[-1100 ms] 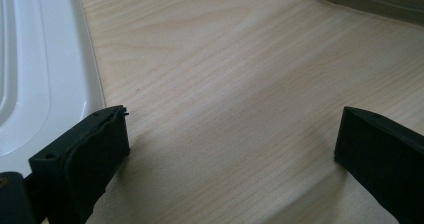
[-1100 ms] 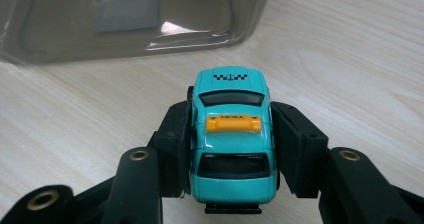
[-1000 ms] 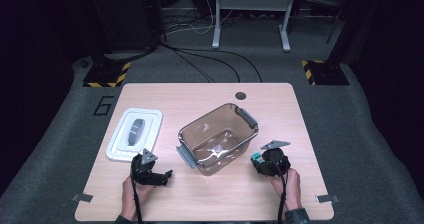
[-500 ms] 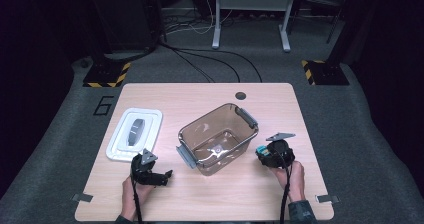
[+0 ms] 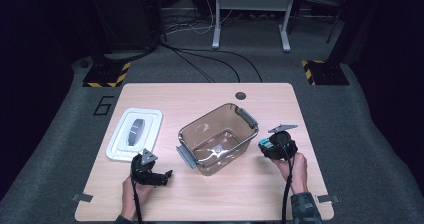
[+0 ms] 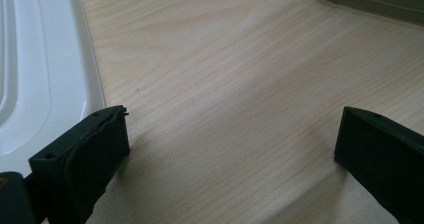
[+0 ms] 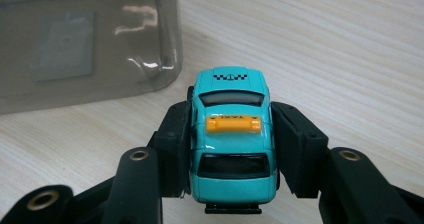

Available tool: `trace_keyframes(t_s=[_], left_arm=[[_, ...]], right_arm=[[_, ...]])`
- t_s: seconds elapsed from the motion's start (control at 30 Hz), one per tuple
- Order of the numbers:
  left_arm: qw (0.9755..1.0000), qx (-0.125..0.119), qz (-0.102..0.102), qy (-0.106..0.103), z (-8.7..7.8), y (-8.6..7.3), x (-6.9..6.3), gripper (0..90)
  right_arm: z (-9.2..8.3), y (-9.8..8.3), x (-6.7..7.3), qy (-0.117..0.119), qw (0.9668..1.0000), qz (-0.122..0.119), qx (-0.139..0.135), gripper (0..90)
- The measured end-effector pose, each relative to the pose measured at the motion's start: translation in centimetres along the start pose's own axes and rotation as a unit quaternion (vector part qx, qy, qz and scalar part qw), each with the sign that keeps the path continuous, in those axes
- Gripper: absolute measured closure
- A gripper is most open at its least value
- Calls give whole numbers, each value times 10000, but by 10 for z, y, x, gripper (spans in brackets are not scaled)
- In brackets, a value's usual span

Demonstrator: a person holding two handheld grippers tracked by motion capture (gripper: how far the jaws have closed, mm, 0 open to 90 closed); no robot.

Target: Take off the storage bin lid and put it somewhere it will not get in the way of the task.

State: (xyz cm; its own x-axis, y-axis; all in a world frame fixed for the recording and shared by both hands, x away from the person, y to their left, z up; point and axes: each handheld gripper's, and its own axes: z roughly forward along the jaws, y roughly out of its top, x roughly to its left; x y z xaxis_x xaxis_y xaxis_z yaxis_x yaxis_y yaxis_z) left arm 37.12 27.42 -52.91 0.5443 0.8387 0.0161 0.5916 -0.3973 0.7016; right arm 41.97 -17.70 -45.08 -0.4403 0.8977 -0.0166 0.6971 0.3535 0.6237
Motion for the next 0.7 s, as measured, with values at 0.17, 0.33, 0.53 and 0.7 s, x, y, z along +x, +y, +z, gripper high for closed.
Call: trace_keyframes(t_s=[0.17, 0.33, 0.53, 0.7], left_arm=[[10000, 1, 1, 2, 0, 0, 0, 6], [10000, 0, 2, 0, 0, 0, 0, 6], [10000, 2, 3, 1, 0, 0, 0, 6], [10000, 0, 1, 2, 0, 0, 0, 6]], right_arm=[[-4, 7, -3, -41, 10000, 24, 10, 523], [-7, 14, -6, -111, 9999, -4, -4, 523], [-9, 23, -10, -154, 9999, -15, -36, 523], [-11, 31, -11, -217, 9997, -51, -46, 523]])
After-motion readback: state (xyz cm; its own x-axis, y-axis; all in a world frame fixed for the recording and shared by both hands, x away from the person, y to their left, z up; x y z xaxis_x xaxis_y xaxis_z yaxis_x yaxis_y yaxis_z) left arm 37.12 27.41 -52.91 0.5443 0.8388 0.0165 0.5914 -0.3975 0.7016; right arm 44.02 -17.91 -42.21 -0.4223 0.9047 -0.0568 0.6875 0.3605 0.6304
